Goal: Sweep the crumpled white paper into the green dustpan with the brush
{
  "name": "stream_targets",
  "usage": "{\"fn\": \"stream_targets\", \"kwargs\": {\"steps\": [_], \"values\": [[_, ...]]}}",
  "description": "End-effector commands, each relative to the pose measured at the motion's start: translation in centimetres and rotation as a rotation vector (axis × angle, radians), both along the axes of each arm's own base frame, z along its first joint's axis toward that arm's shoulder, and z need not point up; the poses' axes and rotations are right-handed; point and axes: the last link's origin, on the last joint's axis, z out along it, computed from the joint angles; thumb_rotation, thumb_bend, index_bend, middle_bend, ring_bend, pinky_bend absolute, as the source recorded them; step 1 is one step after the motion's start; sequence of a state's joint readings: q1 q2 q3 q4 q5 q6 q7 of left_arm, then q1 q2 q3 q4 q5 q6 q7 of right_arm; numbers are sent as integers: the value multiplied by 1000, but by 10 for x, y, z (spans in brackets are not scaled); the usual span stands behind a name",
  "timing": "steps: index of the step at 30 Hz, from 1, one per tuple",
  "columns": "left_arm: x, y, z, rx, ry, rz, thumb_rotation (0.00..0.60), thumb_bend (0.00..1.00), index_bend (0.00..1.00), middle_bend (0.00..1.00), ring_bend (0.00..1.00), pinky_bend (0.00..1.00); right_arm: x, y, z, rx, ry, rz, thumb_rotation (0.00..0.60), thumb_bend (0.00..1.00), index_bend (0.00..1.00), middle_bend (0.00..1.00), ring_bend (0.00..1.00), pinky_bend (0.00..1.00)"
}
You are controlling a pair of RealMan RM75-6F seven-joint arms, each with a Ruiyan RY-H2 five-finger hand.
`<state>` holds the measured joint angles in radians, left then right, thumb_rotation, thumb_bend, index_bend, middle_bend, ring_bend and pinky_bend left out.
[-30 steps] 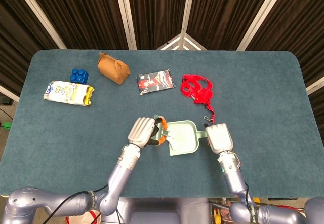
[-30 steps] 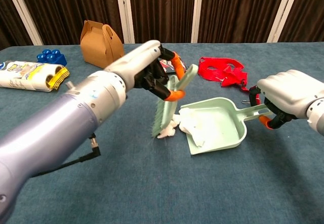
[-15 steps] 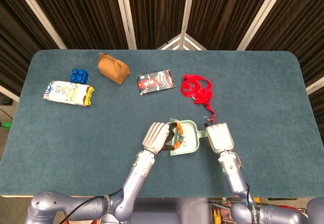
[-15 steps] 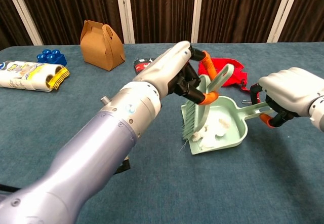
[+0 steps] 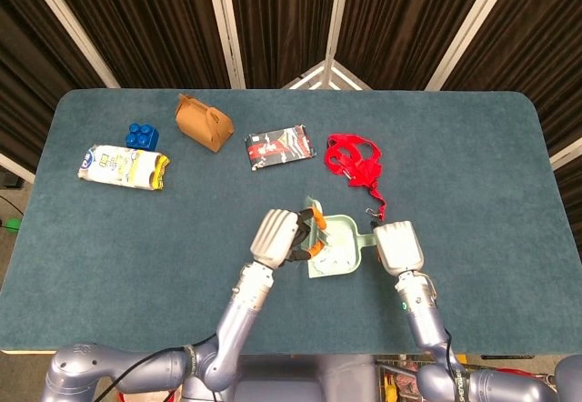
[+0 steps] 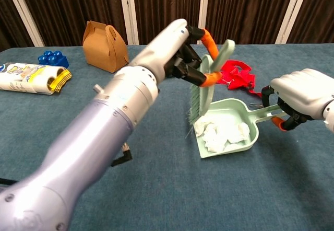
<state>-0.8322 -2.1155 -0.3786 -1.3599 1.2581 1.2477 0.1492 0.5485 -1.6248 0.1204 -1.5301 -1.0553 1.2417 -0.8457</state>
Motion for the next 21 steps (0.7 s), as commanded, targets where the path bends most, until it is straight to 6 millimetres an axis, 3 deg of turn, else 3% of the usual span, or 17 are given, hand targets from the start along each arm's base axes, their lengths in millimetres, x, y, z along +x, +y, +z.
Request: {"fn": "stream_targets", "kwargs": {"steps": [1,8,10,12,15,17,21], "values": [[-8,5,12,12,-11,6,600,569,775,1000,1000,1000,-1,0,0,-1,3,-4,600,500,706,844,803,804],[-35,24,48,107,45,-8,600,568,775,1000,1000,1000,-3,4,0,-6,21,-4,600,500,706,844,803,804],[-43,29,58,126,62,-9,600,568,775,1000,1000,1000,-4,5,0,-7,23,-6,600,500,664,844,803,804],[-51,33,70,149,80,-13,600,568,775,1000,1000,1000,-5,6,0,-8,31,-6,600,500,547,844,803,804],[-62,38,87,191,111,-26,600,568,775,1000,1000,1000,-5,8,0,-9,48,-7,600,499,213,844,803,804],[-69,41,94,205,125,-21,600,567,775,1000,1000,1000,-5,9,1,-10,58,-8,600,499,42,844,803,804],[-81,47,109,224,134,2,600,566,775,1000,1000,1000,-4,12,2,-8,82,-19,600,500,0,844,794,804]]}}
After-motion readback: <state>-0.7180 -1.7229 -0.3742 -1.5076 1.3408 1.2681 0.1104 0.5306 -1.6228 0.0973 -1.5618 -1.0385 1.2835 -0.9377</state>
